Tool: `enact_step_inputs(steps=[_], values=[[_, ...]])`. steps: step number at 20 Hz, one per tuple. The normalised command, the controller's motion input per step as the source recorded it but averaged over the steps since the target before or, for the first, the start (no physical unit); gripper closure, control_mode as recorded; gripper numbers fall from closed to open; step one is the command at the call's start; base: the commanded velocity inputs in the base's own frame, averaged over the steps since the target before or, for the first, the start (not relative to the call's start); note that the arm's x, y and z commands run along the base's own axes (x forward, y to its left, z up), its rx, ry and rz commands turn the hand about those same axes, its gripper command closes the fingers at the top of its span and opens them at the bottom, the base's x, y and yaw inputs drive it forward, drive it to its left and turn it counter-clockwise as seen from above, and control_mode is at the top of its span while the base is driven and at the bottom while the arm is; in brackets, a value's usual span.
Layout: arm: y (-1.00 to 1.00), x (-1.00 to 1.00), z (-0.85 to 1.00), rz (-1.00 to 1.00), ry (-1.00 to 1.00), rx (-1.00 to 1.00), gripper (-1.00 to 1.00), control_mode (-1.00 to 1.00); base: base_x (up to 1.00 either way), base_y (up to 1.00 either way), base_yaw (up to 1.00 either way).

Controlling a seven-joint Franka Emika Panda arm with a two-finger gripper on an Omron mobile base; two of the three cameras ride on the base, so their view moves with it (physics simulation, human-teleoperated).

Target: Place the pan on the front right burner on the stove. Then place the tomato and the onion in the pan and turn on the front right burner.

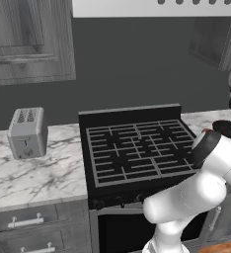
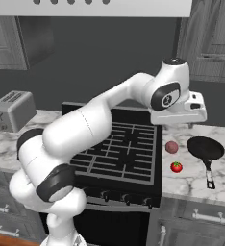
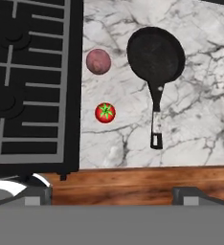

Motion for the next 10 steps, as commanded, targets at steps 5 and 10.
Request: enact_step_inputs(steps=[5,10], values=[[-0.3,0.0,-0.26,0.0,0.0,0.0,-1.0,-1.0,0.0,0.0,0.0],[-0.22,0.0,-0.26,0.0,0.0,0.0,-1.0,-1.0,0.0,0.0,0.0]])
